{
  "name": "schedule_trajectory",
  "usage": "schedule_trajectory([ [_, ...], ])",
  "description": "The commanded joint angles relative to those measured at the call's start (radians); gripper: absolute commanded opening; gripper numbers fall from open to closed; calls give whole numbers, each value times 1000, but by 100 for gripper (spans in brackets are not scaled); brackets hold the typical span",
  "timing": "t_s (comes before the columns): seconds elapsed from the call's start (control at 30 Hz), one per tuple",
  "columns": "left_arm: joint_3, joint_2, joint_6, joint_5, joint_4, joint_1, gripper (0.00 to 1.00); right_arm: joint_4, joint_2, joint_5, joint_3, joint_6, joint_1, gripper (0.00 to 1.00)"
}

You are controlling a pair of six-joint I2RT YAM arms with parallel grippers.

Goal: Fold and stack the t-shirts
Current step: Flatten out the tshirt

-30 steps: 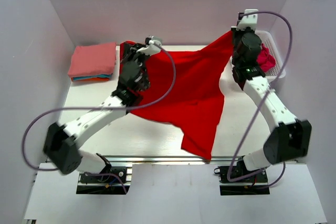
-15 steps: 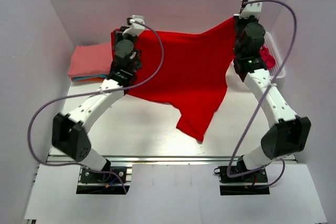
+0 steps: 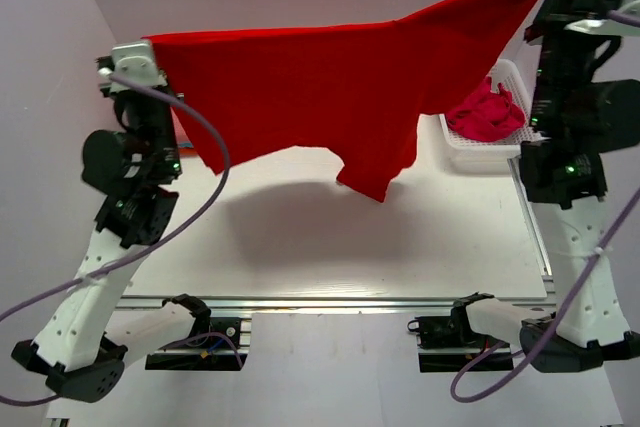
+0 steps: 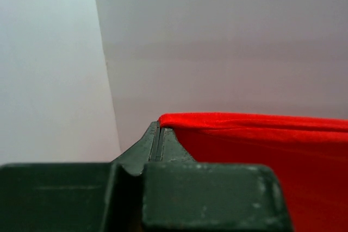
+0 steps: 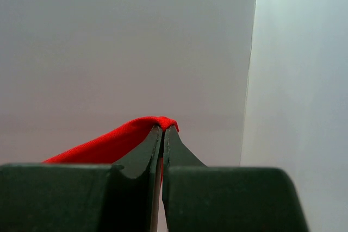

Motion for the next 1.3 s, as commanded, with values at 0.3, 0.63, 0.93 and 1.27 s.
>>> schedule_trajectory([
  [0.3, 168, -190, -115, 230, -270, -4, 0, -90, -85, -84, 249, 3, -5, 0],
  [0.63, 265, -256, -170, 344, -407, -4, 0, -99, -154, -128, 295, 24, -5, 0],
  [0.93, 253, -285, -179, 354, -439, -4, 0, -108, -197, -174, 249, 43, -7, 0],
  [1.27, -46, -196, -106, 21, -195, -14, 0, 21, -118, -87, -42, 26, -5, 0],
])
